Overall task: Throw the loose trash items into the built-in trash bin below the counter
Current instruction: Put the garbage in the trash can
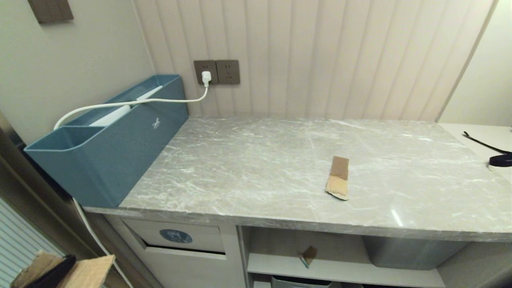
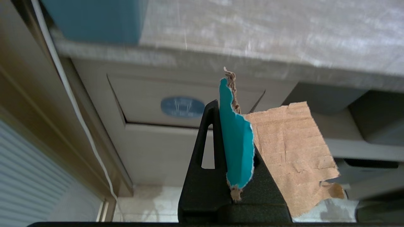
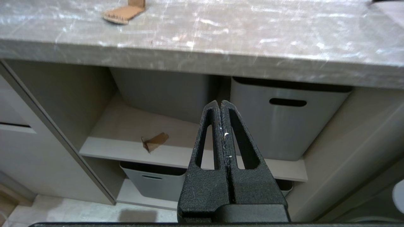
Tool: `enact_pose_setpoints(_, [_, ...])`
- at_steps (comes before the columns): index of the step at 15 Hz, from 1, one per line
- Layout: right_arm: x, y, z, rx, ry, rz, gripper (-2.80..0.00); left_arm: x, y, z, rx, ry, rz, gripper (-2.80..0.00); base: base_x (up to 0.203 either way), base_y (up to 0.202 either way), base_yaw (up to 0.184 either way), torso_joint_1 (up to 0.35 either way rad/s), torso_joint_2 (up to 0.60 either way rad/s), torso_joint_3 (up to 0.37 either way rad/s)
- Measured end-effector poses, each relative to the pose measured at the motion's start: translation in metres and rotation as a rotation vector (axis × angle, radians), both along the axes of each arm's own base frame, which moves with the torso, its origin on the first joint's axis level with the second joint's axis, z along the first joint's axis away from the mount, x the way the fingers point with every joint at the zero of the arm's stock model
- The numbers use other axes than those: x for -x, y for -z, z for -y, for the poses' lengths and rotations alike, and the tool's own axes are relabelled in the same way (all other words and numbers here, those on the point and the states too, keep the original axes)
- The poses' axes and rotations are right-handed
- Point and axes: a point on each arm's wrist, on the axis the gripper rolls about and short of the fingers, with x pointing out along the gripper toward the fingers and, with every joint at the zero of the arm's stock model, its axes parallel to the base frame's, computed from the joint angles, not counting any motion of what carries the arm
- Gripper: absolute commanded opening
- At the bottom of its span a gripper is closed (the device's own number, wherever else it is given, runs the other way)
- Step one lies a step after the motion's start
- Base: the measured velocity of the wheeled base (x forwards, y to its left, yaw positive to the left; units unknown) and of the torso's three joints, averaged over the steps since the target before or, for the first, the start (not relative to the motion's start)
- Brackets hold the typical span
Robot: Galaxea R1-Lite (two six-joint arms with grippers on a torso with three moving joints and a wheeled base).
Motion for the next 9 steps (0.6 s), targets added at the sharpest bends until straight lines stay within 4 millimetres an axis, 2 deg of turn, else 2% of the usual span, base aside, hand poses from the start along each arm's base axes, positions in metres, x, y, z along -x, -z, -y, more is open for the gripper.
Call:
enact_pose_setpoints(4, [0.0, 0.0, 0.0, 0.0, 0.0, 0.0, -2.8, 0.019, 0.011, 0.0, -0.054, -0.005, -0.075, -2.8, 0.0, 0.0, 0.0, -0.249, 0.55, 0.297])
enact_pose_setpoints(9, [0.0, 0.0, 0.0, 0.003, 0.0, 0.0, -2.8, 0.018, 0.002, 0.001, -0.055, 0.004, -0.079, -2.8, 0.0, 0.0, 0.0, -0.225, 0.52, 0.288])
